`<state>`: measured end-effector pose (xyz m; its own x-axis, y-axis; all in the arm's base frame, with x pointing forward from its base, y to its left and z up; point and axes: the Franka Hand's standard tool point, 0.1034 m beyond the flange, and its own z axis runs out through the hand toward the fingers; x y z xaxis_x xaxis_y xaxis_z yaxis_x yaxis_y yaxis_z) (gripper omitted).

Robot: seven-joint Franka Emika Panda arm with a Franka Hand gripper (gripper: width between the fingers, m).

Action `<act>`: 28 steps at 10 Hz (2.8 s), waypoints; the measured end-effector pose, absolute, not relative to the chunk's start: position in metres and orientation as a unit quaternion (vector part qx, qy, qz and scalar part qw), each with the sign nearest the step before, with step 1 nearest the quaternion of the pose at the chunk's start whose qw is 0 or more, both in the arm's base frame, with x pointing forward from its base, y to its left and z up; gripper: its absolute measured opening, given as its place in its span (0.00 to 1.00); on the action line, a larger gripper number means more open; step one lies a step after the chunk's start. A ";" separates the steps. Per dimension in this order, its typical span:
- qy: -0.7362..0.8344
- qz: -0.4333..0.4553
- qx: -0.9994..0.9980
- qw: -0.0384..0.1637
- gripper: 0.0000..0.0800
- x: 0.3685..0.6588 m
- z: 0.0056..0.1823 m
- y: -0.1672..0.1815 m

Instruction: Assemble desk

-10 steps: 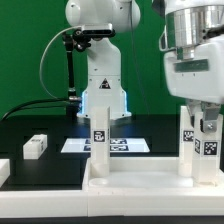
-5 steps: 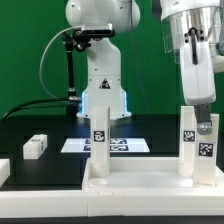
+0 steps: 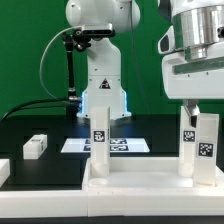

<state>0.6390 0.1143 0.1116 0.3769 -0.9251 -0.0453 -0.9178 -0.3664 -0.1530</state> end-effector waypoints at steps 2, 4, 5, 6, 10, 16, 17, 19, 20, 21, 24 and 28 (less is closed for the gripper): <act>0.492 -0.031 -0.867 0.071 0.81 0.639 0.111 0.112; 0.274 -0.050 -0.959 0.050 0.81 0.649 0.109 0.097; 0.312 -0.047 -0.947 0.054 0.81 0.649 0.109 0.097; 0.318 -0.047 -0.946 0.054 0.65 0.649 0.108 0.098; 0.393 -0.042 -0.917 0.056 0.37 0.649 0.108 0.096; 0.780 0.015 -0.620 0.087 0.37 0.646 0.106 0.100; 0.828 0.019 -0.553 0.092 0.37 0.647 0.106 0.105; 0.837 0.020 -0.538 0.092 0.37 0.647 0.106 0.105; 0.837 0.019 -0.539 0.093 0.37 0.647 0.106 0.106; 0.825 0.016 -0.558 0.093 0.63 0.647 0.106 0.105; 0.691 -0.023 -0.715 0.105 0.80 0.648 0.103 0.111; 0.579 -0.038 -0.809 0.093 0.81 0.648 0.102 0.108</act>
Offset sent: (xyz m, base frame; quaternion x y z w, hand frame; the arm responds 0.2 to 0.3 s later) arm 0.0270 0.0021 -0.0081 0.0134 -0.0752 -0.5715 0.8171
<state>0.6482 0.1083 0.1024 0.3275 -0.9437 -0.0463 -0.9296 -0.3131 -0.1945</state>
